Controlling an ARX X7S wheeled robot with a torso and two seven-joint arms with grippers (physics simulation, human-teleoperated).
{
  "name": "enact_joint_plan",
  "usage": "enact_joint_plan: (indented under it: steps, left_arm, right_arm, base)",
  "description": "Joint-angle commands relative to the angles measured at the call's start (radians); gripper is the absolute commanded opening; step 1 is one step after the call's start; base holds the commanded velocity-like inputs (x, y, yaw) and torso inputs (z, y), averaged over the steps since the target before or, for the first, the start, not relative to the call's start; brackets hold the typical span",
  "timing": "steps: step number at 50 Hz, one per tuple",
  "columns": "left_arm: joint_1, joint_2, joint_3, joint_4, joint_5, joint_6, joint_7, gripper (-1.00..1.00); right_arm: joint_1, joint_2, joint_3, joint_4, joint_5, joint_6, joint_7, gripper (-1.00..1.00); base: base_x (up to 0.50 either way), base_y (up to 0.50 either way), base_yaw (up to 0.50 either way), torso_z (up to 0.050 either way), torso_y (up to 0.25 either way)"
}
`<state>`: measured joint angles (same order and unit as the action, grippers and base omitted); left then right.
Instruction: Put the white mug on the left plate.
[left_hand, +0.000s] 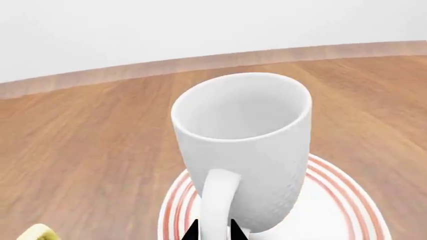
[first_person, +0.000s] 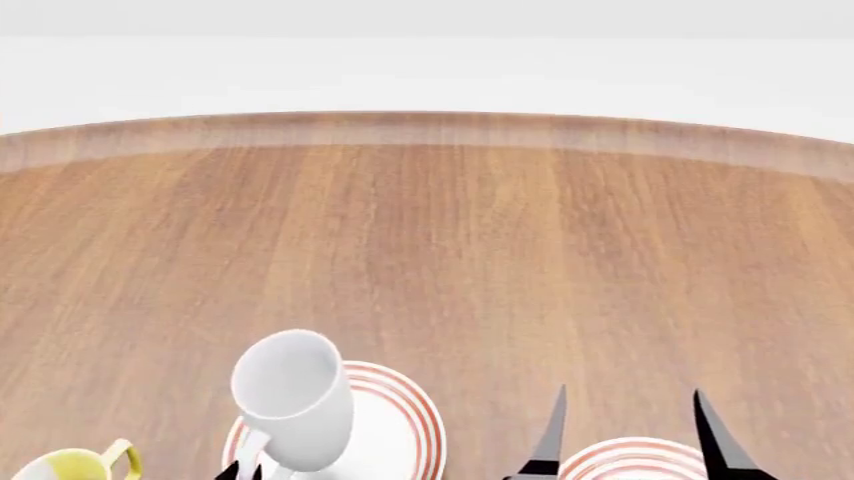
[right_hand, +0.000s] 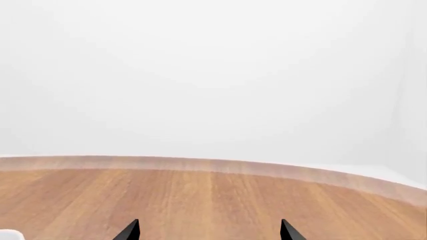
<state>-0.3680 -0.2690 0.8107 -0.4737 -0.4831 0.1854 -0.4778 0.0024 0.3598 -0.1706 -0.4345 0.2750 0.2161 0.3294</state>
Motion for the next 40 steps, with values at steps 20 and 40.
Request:
enact_joint_plan:
  steps: [20,40]
  left_arm:
    - [-0.050,0.070,0.020,-0.124,0.038,-0.003,-0.009,-1.00]
    - [-0.041,0.048,0.020,-0.057,0.023,-0.038,-0.031,1.00]
  right_arm:
    - [-0.015,0.007,0.006,0.006,0.010,-0.026,0.005,1.00]
    - [-0.017,0.012,0.003,0.003,0.013,-0.026,0.011,1.00]
  base:
    - [0.00,0.00,0.00,0.001,0.000]
    - [0.00,0.00,0.00,0.000,0.000]
